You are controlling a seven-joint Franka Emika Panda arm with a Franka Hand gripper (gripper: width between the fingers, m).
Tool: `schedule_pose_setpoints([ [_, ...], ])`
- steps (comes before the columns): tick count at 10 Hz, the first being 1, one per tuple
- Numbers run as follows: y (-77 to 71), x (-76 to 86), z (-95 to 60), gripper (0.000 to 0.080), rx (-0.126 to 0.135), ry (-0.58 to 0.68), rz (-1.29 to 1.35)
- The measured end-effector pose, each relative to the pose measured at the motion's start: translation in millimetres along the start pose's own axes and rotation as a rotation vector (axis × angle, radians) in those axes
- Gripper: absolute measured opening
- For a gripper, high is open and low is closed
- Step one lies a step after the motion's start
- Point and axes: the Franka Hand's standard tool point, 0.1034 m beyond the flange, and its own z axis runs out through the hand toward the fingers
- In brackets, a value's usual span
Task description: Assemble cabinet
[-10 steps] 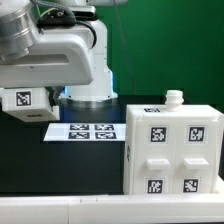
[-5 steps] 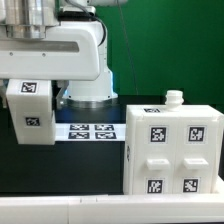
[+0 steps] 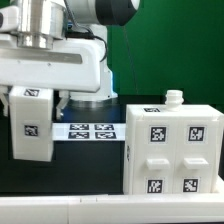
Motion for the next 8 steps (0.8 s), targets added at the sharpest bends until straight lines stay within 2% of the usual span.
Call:
schedule_pose_setpoints([
  [1, -8.3, -1.6, 0.4, 0.0560, 0.013, 0.000, 0.010],
  [2, -25.5, 0.0, -2.8, 0.0560, 0.027, 0.006, 0.050],
  [3, -36.7, 2.5, -5.3, 0.0560, 0.032, 0.013, 0.057],
  [6, -30.5, -1.1, -3.3, 0.0560, 0.033, 0.000, 0.040],
  [7, -26.6, -3.4, -9.3, 0.0560, 0.055, -0.025, 0.062],
  [8, -25.7, 0.8, -17.8, 0.0560, 0.067, -0.011, 0.074],
])
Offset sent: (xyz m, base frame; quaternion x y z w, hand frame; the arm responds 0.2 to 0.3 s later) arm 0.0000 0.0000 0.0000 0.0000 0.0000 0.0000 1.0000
